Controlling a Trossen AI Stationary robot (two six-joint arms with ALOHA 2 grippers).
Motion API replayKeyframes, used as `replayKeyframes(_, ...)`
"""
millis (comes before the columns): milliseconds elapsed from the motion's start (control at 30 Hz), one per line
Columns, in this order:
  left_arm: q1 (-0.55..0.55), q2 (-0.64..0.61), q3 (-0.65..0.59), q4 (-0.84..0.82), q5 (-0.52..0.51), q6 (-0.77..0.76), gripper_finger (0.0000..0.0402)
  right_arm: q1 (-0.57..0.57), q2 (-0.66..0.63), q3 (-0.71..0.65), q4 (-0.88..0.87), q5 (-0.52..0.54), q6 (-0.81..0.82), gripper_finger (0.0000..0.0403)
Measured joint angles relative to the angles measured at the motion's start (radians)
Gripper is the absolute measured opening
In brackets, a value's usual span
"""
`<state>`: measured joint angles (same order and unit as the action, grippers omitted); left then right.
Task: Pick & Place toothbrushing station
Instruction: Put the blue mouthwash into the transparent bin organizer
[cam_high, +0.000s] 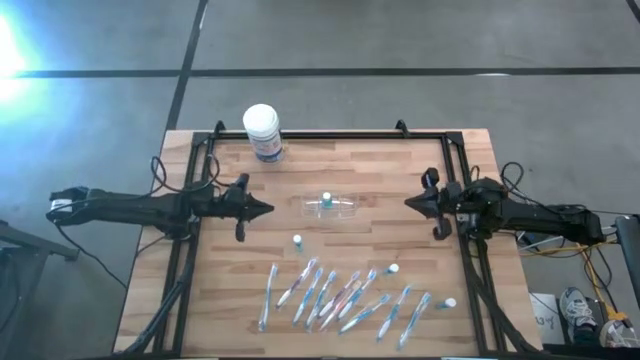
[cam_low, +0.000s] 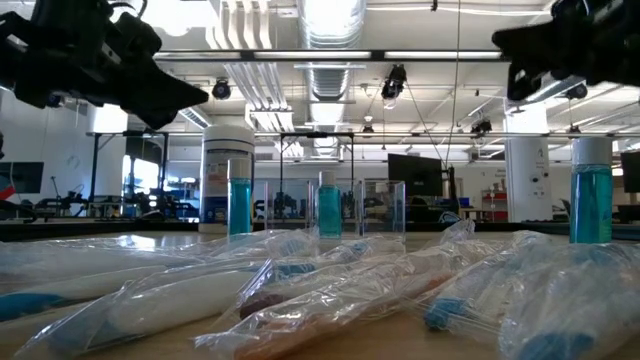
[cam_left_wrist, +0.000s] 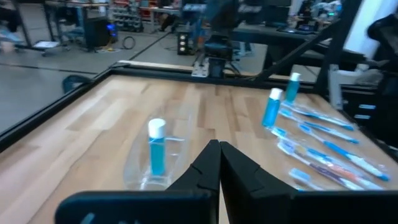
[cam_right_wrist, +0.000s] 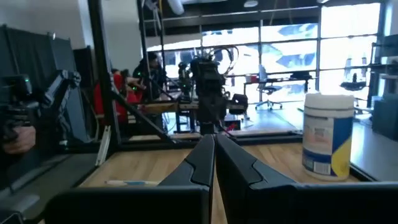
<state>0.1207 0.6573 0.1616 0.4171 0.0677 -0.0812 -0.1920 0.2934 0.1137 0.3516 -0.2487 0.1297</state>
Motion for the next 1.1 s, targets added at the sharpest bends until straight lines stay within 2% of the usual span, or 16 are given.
replayKeyframes(167,0.000,-0.002,-0.022,0.029,-0.029,0.001,0.0012,0.053,0.083,0.204,-0.233,0.026,-0.078,0.0013)
replayKeyframes(267,0.000,-0.002,-0.030,0.037,-0.032,0.002,0.0012,0.102,0.157,0.346,-0.412,0.104,-0.106,0.0013)
replayKeyframes(433,0.000,-0.001,-0.036,0.037,-0.032,0.020,0.0009,0.208,0.324,0.570,-0.680,0.249,-0.139,0.0013)
replayKeyframes(700,0.000,-0.001,-0.037,0.036,-0.032,0.020,0.0016,0.423,0.613,0.895,-1.021,0.346,-0.142,0.0013)
replayKeyframes(867,0.000,-0.001,-0.037,0.036,-0.032,0.020,0.0016,0.545,0.784,1.083,-1.215,0.431,-0.067,0.0013)
replayKeyframes(1100,0.000,-0.001,-0.037,0.036,-0.032,0.021,0.0012,0.627,0.955,1.249,-1.350,0.431,0.038,0.0013)
